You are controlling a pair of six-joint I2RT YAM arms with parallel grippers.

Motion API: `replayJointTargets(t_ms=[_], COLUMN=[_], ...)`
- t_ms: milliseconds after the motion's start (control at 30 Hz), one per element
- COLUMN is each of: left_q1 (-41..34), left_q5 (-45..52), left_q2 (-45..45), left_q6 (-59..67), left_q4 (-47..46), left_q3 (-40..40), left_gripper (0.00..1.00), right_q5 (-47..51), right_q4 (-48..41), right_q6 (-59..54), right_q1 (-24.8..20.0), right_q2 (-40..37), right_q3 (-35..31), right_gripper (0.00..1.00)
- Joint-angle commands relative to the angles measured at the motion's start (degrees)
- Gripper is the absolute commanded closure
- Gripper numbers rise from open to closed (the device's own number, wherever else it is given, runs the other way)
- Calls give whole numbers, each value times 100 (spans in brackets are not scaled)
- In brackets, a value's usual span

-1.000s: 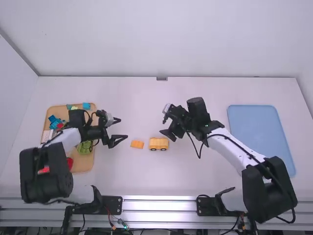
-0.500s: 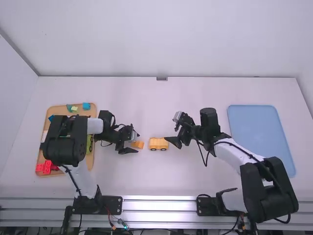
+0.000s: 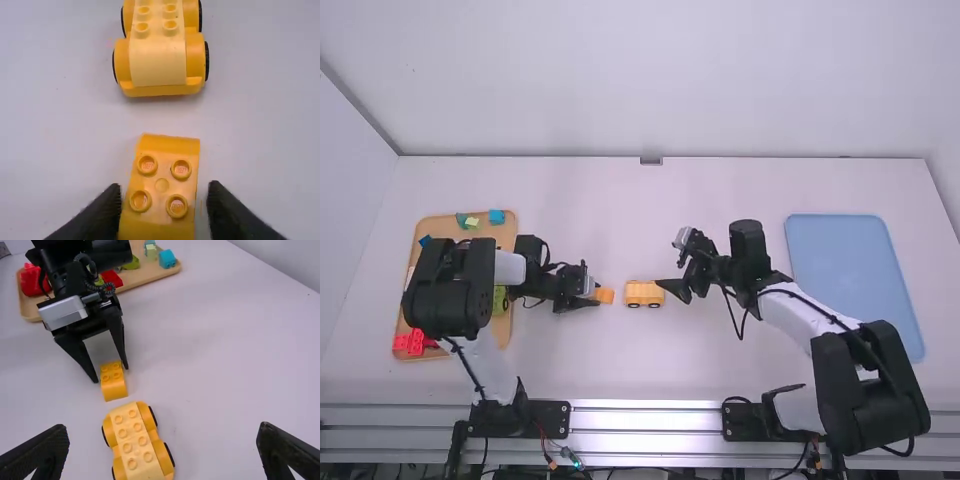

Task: Assemble lego blocks to make yellow taxi

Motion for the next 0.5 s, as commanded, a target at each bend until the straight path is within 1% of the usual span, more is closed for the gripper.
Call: replayJointTargets(t_ms=[0, 167, 233, 300, 367, 400, 467], left_q1=[-15, -26, -37, -35, -33, -33, -31], left_q5=[179, 177, 157, 184, 269, 304, 304], left_q2=[66, 66, 66, 66, 66, 66, 66], left_q6=[-181, -181, -184, -184, -258, -367, -636], left_q4=[-35, 59, 181, 308, 551, 649, 837], left_q3=[-17, -83, -170, -260, -389, -415, -452], left_gripper=[61, 63, 59, 51, 52, 54, 62], right_q5=[-74, -74, -72, -68, -63, -48, -55], right_q4=[-13, -17, -20, -22, -15, -17, -20], right_q6=[33, 35, 33, 33, 31, 31, 33], right_q1=[-11, 4, 63, 103, 153, 144, 140], right_q2=[-118, -118, -118, -118, -118, -118, -118], right_q3=[-48, -48, -48, -48, -48, -48, -48], right_gripper=[1, 1, 1, 1, 1, 1, 1])
